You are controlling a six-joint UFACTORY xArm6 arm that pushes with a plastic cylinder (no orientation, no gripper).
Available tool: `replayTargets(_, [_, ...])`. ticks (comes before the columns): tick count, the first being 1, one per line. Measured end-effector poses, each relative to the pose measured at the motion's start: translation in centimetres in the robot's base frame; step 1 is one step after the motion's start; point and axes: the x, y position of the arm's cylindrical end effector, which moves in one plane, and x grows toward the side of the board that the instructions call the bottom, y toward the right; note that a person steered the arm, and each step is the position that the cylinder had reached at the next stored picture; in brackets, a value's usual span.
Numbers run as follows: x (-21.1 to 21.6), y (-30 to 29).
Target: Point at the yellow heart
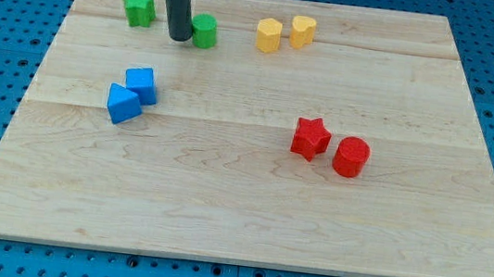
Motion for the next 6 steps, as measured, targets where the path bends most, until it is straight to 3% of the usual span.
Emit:
replayTargets(2, [-5.5, 3.1])
replayTargets(5, [-9.2, 21.5])
replayTargets(6, [-7.1, 21.5])
